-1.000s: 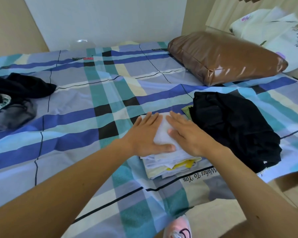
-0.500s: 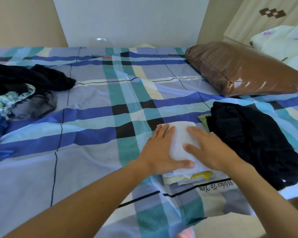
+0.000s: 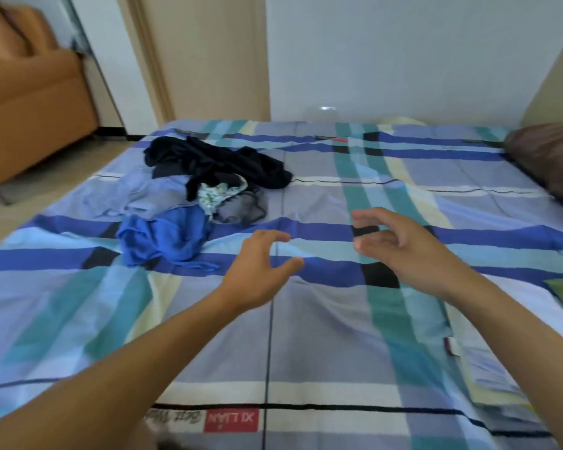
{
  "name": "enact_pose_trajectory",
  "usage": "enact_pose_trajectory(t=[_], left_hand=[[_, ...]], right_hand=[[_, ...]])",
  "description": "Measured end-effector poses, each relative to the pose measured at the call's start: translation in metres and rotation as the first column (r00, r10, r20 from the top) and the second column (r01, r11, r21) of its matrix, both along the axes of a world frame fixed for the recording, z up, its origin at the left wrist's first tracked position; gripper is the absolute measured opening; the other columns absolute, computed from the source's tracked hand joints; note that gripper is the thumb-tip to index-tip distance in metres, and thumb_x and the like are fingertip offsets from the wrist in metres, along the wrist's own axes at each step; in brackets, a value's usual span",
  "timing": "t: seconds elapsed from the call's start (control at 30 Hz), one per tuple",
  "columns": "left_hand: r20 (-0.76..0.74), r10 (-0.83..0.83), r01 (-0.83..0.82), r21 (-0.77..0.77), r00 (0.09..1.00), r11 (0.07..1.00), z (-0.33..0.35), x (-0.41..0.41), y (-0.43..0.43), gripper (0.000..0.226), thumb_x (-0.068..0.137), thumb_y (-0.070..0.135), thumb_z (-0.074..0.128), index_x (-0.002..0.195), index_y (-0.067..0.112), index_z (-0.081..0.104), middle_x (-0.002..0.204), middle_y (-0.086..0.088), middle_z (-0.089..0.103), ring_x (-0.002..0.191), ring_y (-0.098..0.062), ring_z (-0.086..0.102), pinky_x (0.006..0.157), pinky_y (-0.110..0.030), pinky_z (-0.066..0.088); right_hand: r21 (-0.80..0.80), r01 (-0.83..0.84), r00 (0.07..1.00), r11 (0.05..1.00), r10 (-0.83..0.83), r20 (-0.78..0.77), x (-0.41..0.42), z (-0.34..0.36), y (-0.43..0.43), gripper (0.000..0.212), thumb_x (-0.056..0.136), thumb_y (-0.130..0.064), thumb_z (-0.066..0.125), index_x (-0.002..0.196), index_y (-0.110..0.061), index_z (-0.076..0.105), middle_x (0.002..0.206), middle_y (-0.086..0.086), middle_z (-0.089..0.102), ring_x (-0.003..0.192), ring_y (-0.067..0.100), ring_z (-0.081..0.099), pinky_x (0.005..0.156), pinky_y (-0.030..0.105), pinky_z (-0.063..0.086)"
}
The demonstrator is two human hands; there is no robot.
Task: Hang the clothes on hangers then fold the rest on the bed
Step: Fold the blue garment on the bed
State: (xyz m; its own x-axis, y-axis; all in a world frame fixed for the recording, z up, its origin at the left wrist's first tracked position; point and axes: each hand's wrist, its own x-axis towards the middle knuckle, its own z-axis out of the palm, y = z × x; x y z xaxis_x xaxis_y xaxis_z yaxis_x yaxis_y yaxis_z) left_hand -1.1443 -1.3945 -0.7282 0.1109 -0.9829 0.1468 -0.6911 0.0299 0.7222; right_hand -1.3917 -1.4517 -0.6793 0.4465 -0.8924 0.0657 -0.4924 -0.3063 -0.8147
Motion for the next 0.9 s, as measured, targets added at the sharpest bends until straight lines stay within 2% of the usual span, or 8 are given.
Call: enact_pose_trajectory(t=[0.13, 0.23, 0.37, 0.43, 0.57, 0.67, 0.77, 0.9], left_hand=[[0.014, 0.198, -0.197, 0.201, 0.980, 0.960, -0.015, 0.062, -0.008, 0.047, 0.091, 0.044, 0.068, 0.131, 0.021, 0.058, 0.141, -0.004, 0.047, 0.133, -0.026, 0.043, 0.106, -0.039, 0.041], [0.180, 0.222, -0.265, 0.262, 0.958, 0.928, -0.031, 0.099, -0.020, 0.054, 0.092, 0.047, 0.064, 0.140, 0.024, 0.053, 0.151, -0.011, 0.034, 0.144, -0.032, 0.021, 0.113, -0.048, 0.030], [0.410, 0.303, -0.452, 0.340, 0.860, 0.824, -0.064, 0.157, -0.041, 0.057, 0.090, 0.052, 0.062, 0.143, 0.037, 0.051, 0.160, -0.020, 0.014, 0.150, -0.042, -0.003, 0.119, -0.056, 0.015], [0.467, 0.313, -0.509, 0.388, 0.827, 0.769, -0.077, 0.181, -0.050, 0.060, 0.086, 0.058, 0.060, 0.143, 0.040, 0.050, 0.157, -0.021, 0.021, 0.149, -0.044, 0.004, 0.118, -0.059, 0.018], [0.513, 0.326, -0.523, 0.304, 0.794, 0.796, -0.080, 0.199, -0.060, 0.070, 0.081, 0.051, 0.073, 0.140, 0.021, 0.050, 0.138, -0.015, 0.047, 0.129, -0.039, 0.044, 0.107, -0.048, 0.039], [0.454, 0.414, -0.530, 0.163, 0.789, 0.832, -0.074, 0.209, -0.059, 0.033, 0.080, 0.022, 0.077, 0.108, 0.007, 0.066, 0.109, -0.016, 0.066, 0.106, -0.036, 0.061, 0.087, -0.042, 0.051], [0.310, 0.527, -0.575, 0.086, 0.791, 0.813, -0.069, 0.215, -0.054, 0.005, 0.078, 0.003, 0.065, 0.081, 0.000, 0.067, 0.081, -0.019, 0.067, 0.083, -0.036, 0.063, 0.069, -0.042, 0.052], [0.108, 0.406, -0.406, -0.023, 0.908, 0.914, -0.035, 0.182, -0.056, 0.030, 0.084, 0.010, 0.061, 0.065, 0.011, 0.039, 0.057, -0.002, 0.040, 0.054, -0.014, 0.038, 0.051, -0.031, 0.031]], right_hand=[[0.039, -0.003, 0.994, 0.999, -0.001, 0.105, 0.046, -0.029, -0.013, 0.033, 0.095, -0.018, 0.068, 0.119, -0.039, 0.059, 0.121, -0.013, 0.063, 0.092, -0.003, 0.067, 0.074, 0.016, 0.050], [0.058, -0.027, 0.997, 0.998, 0.023, 0.074, 0.059, -0.053, -0.016, 0.035, 0.095, -0.019, 0.068, 0.120, -0.041, 0.057, 0.120, -0.014, 0.060, 0.092, 0.000, 0.066, 0.061, 0.013, 0.049], [0.029, -0.065, 0.997, 0.997, 0.066, -0.046, 0.055, -0.073, -0.012, 0.041, 0.094, -0.023, 0.069, 0.129, -0.039, 0.055, 0.121, -0.017, 0.058, 0.096, -0.004, 0.064, 0.073, 0.010, 0.049], [-0.011, -0.112, 0.988, 0.994, 0.110, -0.104, 0.048, -0.076, -0.010, 0.044, 0.094, -0.023, 0.069, 0.131, -0.040, 0.051, 0.123, -0.016, 0.055, 0.099, -0.007, 0.062, 0.078, 0.007, 0.048], [-0.103, -0.173, 0.955, 0.980, 0.141, -0.260, 0.038, -0.077, -0.011, 0.052, 0.093, -0.030, 0.069, 0.137, -0.043, 0.044, 0.126, -0.021, 0.051, 0.105, -0.012, 0.056, 0.090, 0.021, 0.050], [-0.122, -0.187, 0.951, 0.975, 0.149, -0.272, 0.036, -0.079, -0.011, 0.053, 0.093, -0.032, 0.069, 0.137, -0.046, 0.042, 0.125, -0.023, 0.049, 0.105, -0.010, 0.056, 0.091, 0.024, 0.052], [-0.124, -0.209, 0.942, 0.970, 0.165, -0.293, 0.038, -0.082, -0.010, 0.056, 0.092, -0.036, 0.068, 0.137, -0.049, 0.038, 0.126, -0.026, 0.048, 0.104, -0.006, 0.058, 0.093, 0.024, 0.052], [-0.083, -0.217, 0.931, 0.973, 0.181, -0.316, 0.043, -0.081, -0.008, 0.059, 0.087, -0.051, 0.062, 0.137, -0.055, 0.031, 0.128, -0.030, 0.045, 0.107, -0.008, 0.057, 0.095, 0.026, 0.053]])
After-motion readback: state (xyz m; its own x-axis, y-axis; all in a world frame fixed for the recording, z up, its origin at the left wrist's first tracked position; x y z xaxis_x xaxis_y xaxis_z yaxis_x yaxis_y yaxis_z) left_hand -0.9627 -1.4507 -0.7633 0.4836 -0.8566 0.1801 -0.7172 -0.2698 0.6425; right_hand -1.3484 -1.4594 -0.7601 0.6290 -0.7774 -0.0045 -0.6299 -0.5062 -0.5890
